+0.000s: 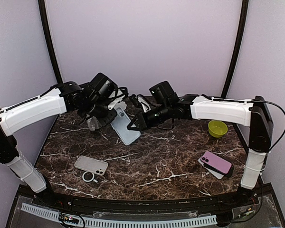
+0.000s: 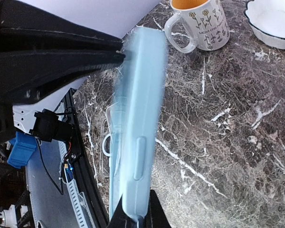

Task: Put the phone into the phone case
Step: Pass from the left arm to the right, then place the phone case at the center of the board.

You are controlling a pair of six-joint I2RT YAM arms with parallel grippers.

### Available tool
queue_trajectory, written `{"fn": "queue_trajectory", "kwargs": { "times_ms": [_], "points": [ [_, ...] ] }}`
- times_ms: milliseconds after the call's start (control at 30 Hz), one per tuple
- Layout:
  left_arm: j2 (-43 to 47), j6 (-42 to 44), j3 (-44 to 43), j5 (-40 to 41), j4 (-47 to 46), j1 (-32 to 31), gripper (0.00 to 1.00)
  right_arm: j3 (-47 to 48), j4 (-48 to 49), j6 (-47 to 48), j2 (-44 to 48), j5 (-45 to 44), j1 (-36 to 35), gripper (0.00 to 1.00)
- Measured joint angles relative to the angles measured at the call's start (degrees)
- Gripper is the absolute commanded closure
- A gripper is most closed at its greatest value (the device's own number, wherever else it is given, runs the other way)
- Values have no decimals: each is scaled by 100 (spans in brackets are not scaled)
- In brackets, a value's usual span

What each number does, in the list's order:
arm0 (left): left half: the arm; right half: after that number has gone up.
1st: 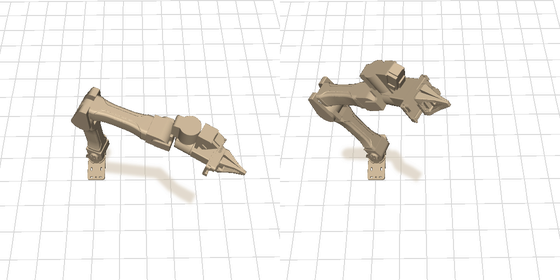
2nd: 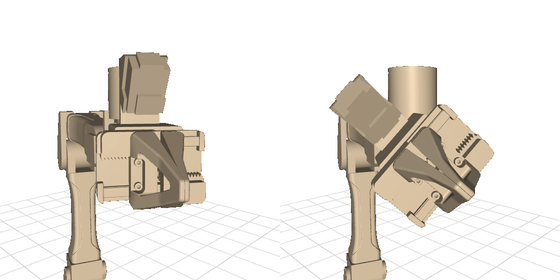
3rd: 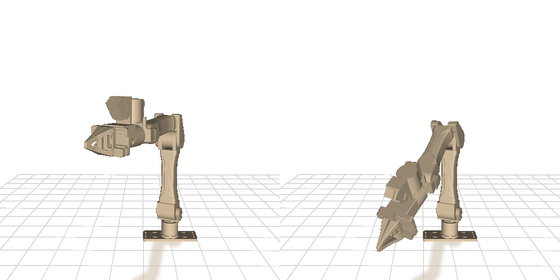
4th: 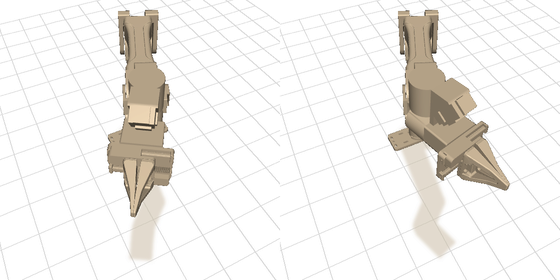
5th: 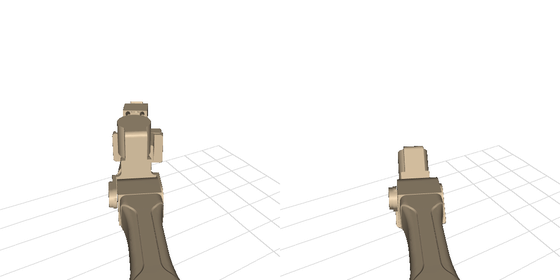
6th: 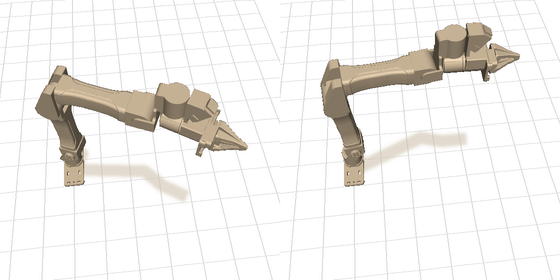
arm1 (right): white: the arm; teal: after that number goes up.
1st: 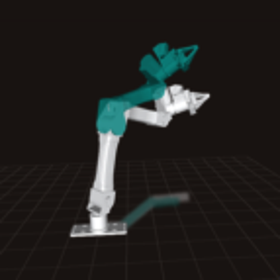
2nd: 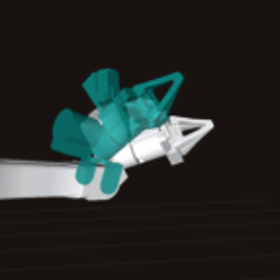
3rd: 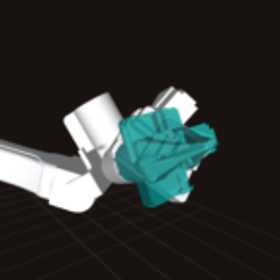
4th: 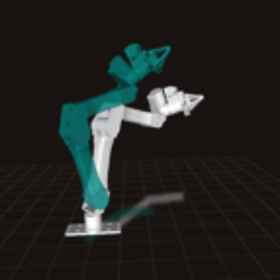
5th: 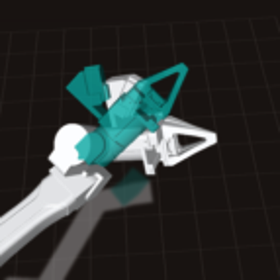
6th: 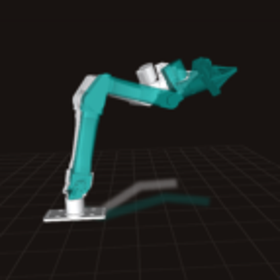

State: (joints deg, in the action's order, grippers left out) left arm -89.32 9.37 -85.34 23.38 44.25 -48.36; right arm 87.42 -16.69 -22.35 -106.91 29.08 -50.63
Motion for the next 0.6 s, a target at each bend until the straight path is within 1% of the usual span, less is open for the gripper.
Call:
{"fn": "queue_trajectory", "kwargs": {
  "times_ms": [33,67,133,200,267,367,467,600],
  "points": [
    [11,-63,0,-57,-11,-2,48,-13,22,-76,2,-24,0,100],
    [20,-164,0,-109,-37,-11,30,-46,50,-140,7,-70,11,100],
    [17,-334,0,-243,-87,-15,16,-426,315,-442,153,-92,129,100],
    [-9,-511,4,-348,-140,-20,11,-1062,592,-861,444,-107,328,100],
    [-66,-721,28,-413,-295,-7,8,-1668,833,-1252,719,-160,498,100],
    [-197,-951,105,-481,-614,57,6,-2417,1231,-1908,949,-256,688,100],
    [-269,-1161,299,-632,-1075,229,6,-3115,1851,-2599,1021,-317,651,100],
    [-269,-1410,702,-625,-1582,455,5,-3827,2409,-3379,1027,-435,632,100]
  ]
}}
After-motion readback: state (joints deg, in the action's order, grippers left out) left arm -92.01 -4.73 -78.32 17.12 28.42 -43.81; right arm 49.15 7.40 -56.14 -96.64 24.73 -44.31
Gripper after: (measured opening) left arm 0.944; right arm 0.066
